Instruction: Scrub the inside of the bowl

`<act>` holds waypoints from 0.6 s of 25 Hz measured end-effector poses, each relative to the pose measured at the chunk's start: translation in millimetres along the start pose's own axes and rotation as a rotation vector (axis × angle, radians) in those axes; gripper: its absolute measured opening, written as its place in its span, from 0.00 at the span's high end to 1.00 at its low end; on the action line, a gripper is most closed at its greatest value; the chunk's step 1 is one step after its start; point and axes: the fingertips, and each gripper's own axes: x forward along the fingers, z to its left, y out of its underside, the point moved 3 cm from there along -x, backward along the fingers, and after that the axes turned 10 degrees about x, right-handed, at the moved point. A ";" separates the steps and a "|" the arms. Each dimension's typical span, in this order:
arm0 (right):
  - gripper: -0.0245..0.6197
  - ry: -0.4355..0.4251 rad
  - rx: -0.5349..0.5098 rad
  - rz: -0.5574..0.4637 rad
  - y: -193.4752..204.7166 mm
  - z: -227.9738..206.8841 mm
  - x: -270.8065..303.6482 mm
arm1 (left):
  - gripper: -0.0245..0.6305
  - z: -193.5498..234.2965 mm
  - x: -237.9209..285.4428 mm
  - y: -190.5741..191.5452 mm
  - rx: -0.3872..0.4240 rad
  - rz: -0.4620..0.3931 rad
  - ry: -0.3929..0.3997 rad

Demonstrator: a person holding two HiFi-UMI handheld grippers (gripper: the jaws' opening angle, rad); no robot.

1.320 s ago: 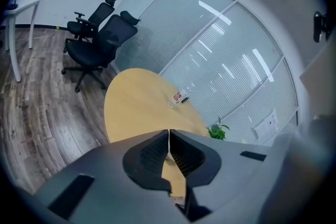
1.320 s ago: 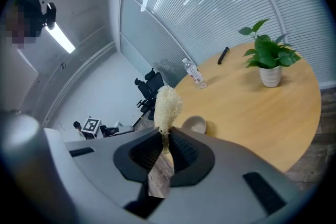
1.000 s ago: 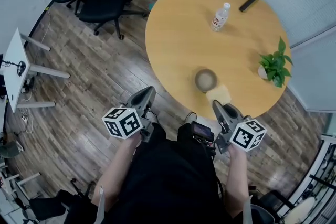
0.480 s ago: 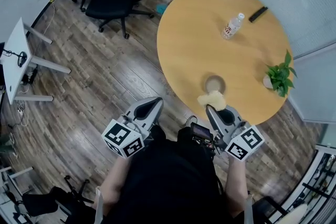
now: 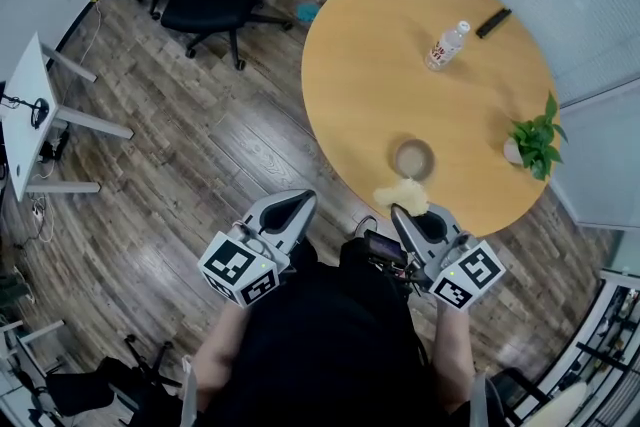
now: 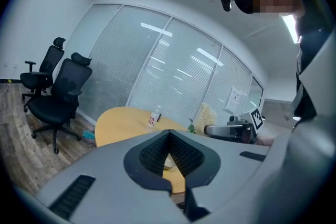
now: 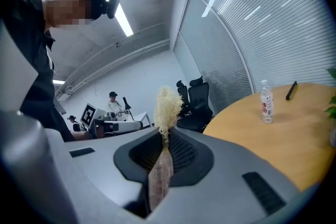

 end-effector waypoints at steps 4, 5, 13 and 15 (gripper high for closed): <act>0.90 0.019 -0.005 -0.011 -1.4 0.4 0.1 | 0.95 3.5 -0.1 -0.5 0.000 -0.001 0.006; 0.90 0.023 -0.005 -0.011 -1.5 0.2 -0.2 | 0.95 4.3 0.7 0.6 -0.001 -0.002 0.011; 0.90 0.059 -0.004 -0.028 -6.4 -4.7 -11.1 | 0.95 -0.3 12.4 0.9 0.000 0.007 0.043; 0.90 0.067 -0.004 -0.034 -7.3 -6.9 -12.7 | 0.95 -1.8 15.7 -0.1 0.002 0.013 0.051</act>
